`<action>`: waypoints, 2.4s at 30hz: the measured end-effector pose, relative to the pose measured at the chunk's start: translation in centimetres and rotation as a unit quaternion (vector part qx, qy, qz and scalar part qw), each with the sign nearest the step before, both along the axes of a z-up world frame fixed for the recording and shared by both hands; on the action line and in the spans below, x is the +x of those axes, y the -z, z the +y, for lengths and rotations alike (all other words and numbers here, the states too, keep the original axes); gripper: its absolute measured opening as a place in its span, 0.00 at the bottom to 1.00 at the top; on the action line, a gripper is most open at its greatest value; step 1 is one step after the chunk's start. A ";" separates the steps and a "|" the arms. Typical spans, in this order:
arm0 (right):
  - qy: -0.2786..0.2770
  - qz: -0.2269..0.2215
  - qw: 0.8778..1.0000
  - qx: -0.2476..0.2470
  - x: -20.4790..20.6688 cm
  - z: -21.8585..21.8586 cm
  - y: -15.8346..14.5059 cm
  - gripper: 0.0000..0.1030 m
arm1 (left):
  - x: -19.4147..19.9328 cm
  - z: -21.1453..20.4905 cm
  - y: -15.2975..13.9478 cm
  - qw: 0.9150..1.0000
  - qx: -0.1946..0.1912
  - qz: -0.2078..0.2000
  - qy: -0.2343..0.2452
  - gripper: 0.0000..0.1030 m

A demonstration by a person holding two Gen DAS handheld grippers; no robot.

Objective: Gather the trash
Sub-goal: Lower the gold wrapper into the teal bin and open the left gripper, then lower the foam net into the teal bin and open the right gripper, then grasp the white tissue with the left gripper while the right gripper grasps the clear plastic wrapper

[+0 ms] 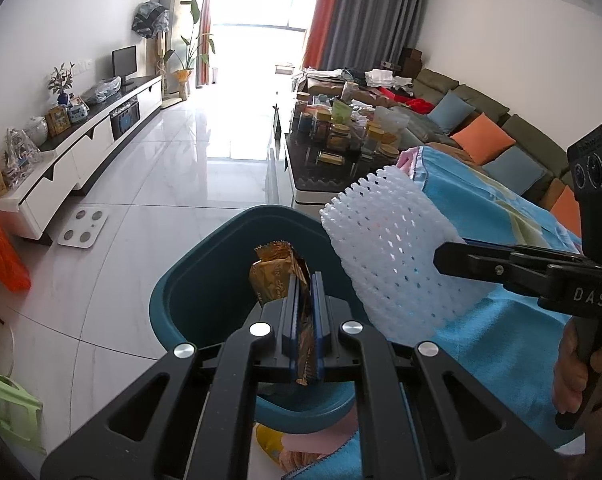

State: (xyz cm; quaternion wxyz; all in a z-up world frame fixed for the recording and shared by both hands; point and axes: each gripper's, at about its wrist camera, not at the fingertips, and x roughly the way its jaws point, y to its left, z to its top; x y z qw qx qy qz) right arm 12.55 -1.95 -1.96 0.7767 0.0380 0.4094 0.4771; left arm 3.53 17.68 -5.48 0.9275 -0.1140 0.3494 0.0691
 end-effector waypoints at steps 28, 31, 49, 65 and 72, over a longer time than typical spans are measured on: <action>0.002 0.015 0.999 -0.052 1.3 4.6 1.8 0.11 | 3.0 1.0 1.9 1.000 0.010 0.017 -0.011 0.06; 0.000 0.019 0.998 -0.058 1.3 4.8 1.9 0.13 | 3.7 0.9 2.1 1.000 0.008 0.020 -0.006 0.06; 0.012 0.028 0.998 -0.054 1.6 3.1 2.0 0.32 | 3.6 1.4 2.9 0.999 0.012 0.029 -0.021 0.43; 0.160 -0.083 0.983 -0.023 -4.5 -18.1 -3.6 0.35 | 1.6 -12.4 -3.6 0.978 -0.001 -0.079 0.191 0.57; 0.320 -0.095 0.941 -0.062 -7.1 -29.1 -2.8 0.35 | 4.8 -22.4 -3.2 0.944 -0.021 -0.063 0.322 0.57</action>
